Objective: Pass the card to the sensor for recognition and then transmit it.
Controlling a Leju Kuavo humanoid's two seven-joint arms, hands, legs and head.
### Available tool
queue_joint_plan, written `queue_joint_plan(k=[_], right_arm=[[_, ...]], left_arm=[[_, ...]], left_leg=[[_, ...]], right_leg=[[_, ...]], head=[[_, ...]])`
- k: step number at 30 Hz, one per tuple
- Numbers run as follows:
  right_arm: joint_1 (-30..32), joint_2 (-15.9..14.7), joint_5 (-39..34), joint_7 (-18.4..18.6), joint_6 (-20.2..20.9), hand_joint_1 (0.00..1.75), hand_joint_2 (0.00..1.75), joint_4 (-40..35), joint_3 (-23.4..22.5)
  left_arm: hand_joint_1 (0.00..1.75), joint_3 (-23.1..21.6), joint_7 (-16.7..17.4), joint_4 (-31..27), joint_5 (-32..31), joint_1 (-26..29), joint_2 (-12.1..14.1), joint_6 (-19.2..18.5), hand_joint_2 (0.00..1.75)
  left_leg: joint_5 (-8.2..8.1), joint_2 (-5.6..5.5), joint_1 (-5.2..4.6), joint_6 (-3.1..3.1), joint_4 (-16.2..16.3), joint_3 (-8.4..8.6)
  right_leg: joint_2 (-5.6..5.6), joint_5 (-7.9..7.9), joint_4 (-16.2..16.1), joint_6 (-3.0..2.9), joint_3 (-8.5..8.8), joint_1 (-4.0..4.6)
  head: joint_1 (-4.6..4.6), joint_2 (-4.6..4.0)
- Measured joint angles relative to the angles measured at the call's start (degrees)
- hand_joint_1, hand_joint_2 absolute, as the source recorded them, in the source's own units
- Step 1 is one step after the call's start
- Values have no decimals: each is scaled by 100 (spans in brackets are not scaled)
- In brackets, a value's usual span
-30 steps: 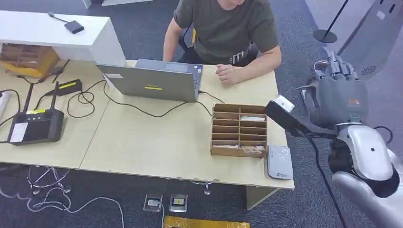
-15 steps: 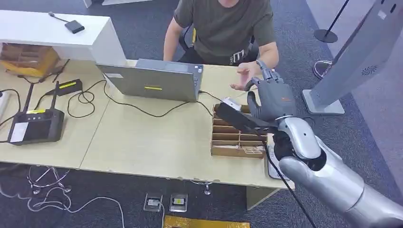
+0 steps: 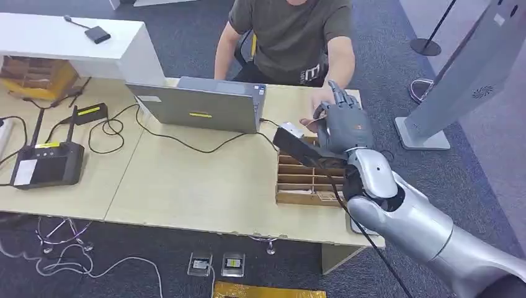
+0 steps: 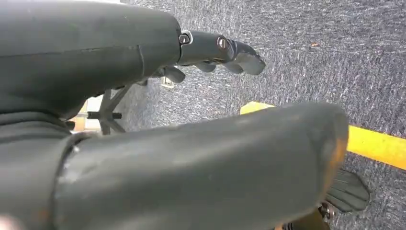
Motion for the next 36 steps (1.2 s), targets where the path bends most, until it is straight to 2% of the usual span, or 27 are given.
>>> queue_joint_plan(k=[4,5,6,7,10,11,15,18,23,26,29,32,36], right_arm=[[-26,-46,0,24,-2,173,175,44,87],[-40,-50,0,39,-2,84,175,52,111],[-63,-55,9,57,-2,14,175,63,136],[-96,-66,66,63,0,0,175,77,175],[-237,-74,354,105,18,0,175,118,312],[-295,-74,365,111,22,0,0,136,374],[-597,-35,321,7,111,0,0,245,706],[-883,-9,173,-61,341,0,0,260,1053],[-1048,2,-497,171,70,0,0,175,1412],[-1049,-68,-673,184,-26,0,0,41,1528],[-1004,-212,-741,184,-103,0,0,-134,1567],[-791,-415,-512,184,-79,0,0,-369,1513],[-17,-746,193,186,245,0,0,-862,1081]], left_arm=[[0,0,0,0,2,3,7,7,0],[0,0,0,0,7,3,9,20,0],[0,0,0,0,15,3,9,37,0],[0,0,0,0,46,3,9,57,0],[0,2,0,0,151,3,9,164,0],[0,2,0,0,193,3,2,208,0],[0,28,-11,-4,343,4,-39,348,0],[0,57,-107,-9,487,4,-72,432,0],[0,199,-127,-9,610,15,-116,452,0],[0,223,-85,-9,592,24,-118,371,0],[0,221,-63,-9,483,29,-116,194,0],[0,221,-133,-9,409,30,-109,81,0],[0,216,-275,-7,282,32,-90,-11,0]], left_leg=[[0,0,0,0,0,0],[0,1,0,0,0,0],[0,1,0,0,0,0],[0,1,0,0,0,0],[0,1,0,0,0,-1],[0,1,0,0,0,-1],[0,1,0,0,0,-3],[0,1,0,0,0,-2],[0,1,0,0,0,-2],[0,2,0,0,0,-1],[0,6,0,0,1,1],[-1,13,0,0,1,3],[-1,12,0,0,1,6]], right_leg=[[4,0,0,0,-1,0],[5,0,0,0,-2,0],[6,0,1,0,-2,0],[5,0,1,0,-2,0],[6,0,1,0,-2,0],[6,0,2,0,-2,0],[6,0,2,0,-2,0],[3,0,1,0,-2,0],[2,0,1,0,-5,0],[7,0,0,0,-6,0],[13,0,-1,0,-9,0],[14,0,-2,0,-7,0],[12,0,-3,0,-5,0]], head=[[0,0],[-2,0],[0,0],[-2,0],[-2,0],[-2,0],[0,0],[-2,0],[-2,0],[0,0],[0,0],[-2,0],[-2,0]])
